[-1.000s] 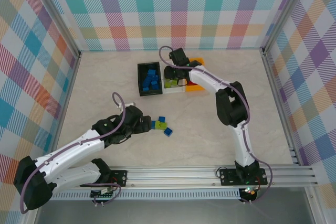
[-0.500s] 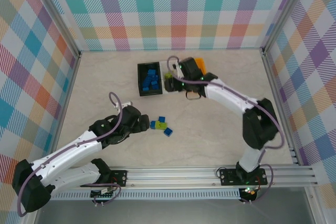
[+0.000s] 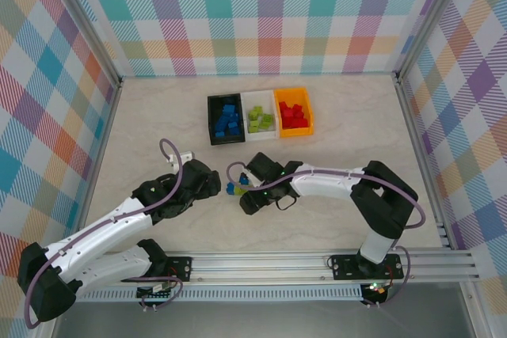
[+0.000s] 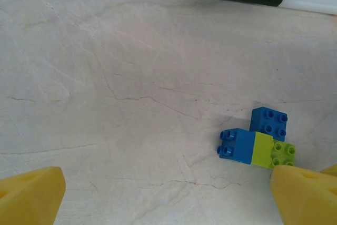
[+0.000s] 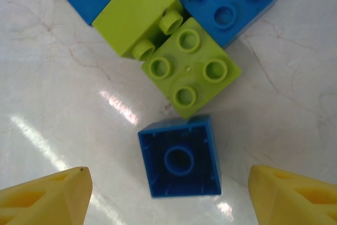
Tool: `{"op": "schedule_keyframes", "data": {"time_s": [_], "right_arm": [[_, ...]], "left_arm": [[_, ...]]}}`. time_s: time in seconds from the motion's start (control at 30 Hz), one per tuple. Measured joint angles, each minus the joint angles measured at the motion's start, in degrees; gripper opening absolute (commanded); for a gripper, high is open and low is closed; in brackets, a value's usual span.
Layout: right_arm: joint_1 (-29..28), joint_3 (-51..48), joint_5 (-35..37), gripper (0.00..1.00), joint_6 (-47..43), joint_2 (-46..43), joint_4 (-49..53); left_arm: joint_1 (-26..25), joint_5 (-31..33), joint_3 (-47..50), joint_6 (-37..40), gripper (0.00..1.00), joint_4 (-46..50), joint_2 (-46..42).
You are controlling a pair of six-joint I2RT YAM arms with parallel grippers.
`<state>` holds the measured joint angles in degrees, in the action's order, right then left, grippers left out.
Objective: Sort the legos into containers by color
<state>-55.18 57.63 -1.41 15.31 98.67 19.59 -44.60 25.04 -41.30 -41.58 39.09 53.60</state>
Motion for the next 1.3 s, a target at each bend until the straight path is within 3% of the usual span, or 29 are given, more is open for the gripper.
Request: {"op": "schedule_keyframes", "data": {"time_s": [0.5,0.97,1.3], "right_arm": [[-2.3,0.6,8.1,0.66,-2.5,2.8,-0.2],[-2.3,0.7,8.9,0.34,-3.7,3.2,-1.0],[-2.5,2.0,6.7,0.33,-3.4,-4.0,-0.2]], "left_arm": [[0.0,0.1,0.0,0.0,1.0,0.0,-0.5],[0.0,-0.5,0.0,0.0,1.0,-0.2,0.8],[0.0,-0.2,0.0,-0.9,1.0,-0.1,0.3]]}}
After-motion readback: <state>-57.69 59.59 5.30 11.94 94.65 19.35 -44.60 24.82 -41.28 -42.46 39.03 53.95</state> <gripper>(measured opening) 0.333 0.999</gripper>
